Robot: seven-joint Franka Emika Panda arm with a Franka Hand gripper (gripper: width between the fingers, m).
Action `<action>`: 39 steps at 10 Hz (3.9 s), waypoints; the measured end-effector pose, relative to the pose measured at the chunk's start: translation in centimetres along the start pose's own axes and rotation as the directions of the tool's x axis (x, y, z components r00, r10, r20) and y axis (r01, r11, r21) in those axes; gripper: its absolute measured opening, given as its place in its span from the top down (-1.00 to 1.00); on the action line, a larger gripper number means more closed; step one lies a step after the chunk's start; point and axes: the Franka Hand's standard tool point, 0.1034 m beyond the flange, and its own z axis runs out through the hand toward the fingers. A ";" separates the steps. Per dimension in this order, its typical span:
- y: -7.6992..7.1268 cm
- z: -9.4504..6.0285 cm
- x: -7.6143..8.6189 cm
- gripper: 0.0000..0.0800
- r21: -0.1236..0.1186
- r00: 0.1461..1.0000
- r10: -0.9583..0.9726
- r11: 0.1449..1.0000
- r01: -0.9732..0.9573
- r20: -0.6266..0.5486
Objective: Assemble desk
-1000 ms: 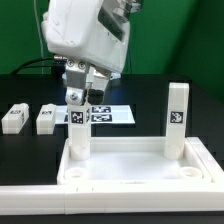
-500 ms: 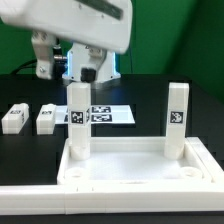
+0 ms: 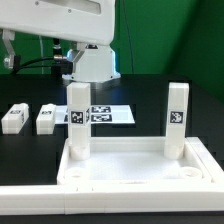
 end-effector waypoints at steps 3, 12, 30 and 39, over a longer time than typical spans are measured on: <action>-0.1 0.0 -0.1 -0.62 0.019 0.985 0.172 0.985 -0.173 0.006; 0.0 -0.8 0.3 -0.62 0.130 0.848 0.528 0.838 -0.530 0.053; -6.8 6.5 -14.3 -0.62 0.216 0.743 0.448 0.766 -0.606 0.497; -9.0 7.9 -17.9 -0.62 0.228 0.498 0.136 0.765 -0.602 0.857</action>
Offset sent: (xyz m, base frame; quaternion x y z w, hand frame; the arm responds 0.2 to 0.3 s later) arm 0.0030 0.0069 0.0070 0.0926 -0.0121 0.2625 0.9604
